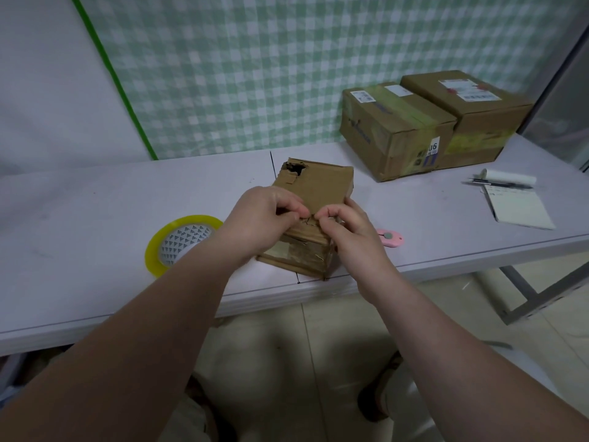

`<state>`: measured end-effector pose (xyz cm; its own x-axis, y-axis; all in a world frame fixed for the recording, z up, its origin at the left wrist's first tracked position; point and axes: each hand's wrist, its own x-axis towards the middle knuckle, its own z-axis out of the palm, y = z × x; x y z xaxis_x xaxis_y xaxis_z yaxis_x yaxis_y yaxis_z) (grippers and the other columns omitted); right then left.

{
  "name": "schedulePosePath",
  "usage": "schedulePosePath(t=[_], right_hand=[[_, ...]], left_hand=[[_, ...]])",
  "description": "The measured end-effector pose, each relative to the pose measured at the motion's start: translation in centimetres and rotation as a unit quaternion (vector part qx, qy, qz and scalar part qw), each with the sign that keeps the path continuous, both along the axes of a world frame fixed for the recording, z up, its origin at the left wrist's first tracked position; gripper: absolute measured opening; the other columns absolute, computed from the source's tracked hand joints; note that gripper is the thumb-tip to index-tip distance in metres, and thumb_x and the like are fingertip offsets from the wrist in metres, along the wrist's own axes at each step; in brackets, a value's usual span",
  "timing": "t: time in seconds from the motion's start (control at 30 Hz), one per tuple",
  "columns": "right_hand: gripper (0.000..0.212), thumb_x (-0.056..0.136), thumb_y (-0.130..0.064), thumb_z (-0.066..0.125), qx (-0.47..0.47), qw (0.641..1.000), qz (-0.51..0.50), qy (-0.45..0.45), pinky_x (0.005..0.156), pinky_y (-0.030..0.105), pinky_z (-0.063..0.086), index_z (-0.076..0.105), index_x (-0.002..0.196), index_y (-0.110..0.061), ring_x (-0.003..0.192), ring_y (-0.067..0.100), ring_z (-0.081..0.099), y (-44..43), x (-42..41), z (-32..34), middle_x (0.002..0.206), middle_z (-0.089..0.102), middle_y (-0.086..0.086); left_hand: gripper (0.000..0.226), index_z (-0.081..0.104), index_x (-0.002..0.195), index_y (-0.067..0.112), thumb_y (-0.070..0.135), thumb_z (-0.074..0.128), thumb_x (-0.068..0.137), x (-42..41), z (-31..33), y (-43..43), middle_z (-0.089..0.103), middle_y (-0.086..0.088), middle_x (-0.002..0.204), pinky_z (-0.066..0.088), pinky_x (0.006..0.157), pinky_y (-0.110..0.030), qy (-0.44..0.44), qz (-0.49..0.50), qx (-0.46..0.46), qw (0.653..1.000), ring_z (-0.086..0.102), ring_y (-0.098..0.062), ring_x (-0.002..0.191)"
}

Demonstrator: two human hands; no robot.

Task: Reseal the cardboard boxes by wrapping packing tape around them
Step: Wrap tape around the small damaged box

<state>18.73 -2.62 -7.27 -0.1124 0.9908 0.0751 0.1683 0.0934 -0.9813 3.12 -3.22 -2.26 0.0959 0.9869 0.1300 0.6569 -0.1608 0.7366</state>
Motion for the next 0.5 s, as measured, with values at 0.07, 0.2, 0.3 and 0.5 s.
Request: schedulePosePath(t=[0.07, 0.2, 0.3, 0.5], right_hand=[[0.011, 0.086, -0.025, 0.058, 0.002, 0.999, 0.014, 0.032, 0.087, 0.027, 0.043, 0.069, 0.086, -0.028, 0.11, 0.013, 0.051, -0.3, 0.2, -0.1, 0.127, 0.048, 0.001], [0.018, 0.094, -0.015, 0.054, -0.018, 0.997, 0.015, 0.074, 0.072, 0.025, 0.038, 0.064, 0.095, -0.03, 0.081, 0.013, 0.047, -0.9, 0.3, -0.2, 0.093, 0.05, 0.005], [0.014, 0.088, -0.023, 0.058, -0.034, 0.995, 0.016, 0.094, 0.071, 0.031, 0.037, 0.062, 0.095, -0.034, 0.078, 0.017, 0.045, -1.2, 0.1, -0.1, 0.087, 0.049, 0.008], [0.012, 0.088, -0.016, 0.06, -0.041, 0.995, -0.015, 0.093, 0.063, 0.029, 0.033, 0.06, 0.086, -0.028, 0.075, 0.017, 0.044, -1.3, -0.5, 0.1, 0.084, 0.049, 0.008]], left_hand=[[0.013, 0.073, 0.087, 0.021, 0.009, 0.068, 0.083, -0.1, -0.1, -0.2, 0.067, 0.007, 0.101, 0.042, 0.076, -0.003, -0.002, 0.018, 0.011, 1.0, 0.06, -0.004, 0.093], [0.01, 0.073, 0.085, 0.019, 0.01, 0.069, 0.082, 0.7, -0.4, -0.3, 0.065, 0.005, 0.102, 0.041, 0.084, -0.015, 0.037, 0.036, 0.043, 0.998, 0.058, -0.008, 0.095], [0.011, 0.075, 0.084, 0.019, 0.011, 0.068, 0.081, 0.9, -0.3, -0.2, 0.065, 0.004, 0.104, 0.041, 0.089, -0.02, 0.051, 0.041, 0.047, 0.997, 0.058, -0.01, 0.098], [0.012, 0.073, 0.076, 0.022, 0.014, 0.067, 0.082, 1.2, -0.5, -0.5, 0.066, 0.006, 0.095, 0.046, 0.089, -0.03, 0.023, 0.045, 0.055, 0.997, 0.059, -0.01, 0.095]])
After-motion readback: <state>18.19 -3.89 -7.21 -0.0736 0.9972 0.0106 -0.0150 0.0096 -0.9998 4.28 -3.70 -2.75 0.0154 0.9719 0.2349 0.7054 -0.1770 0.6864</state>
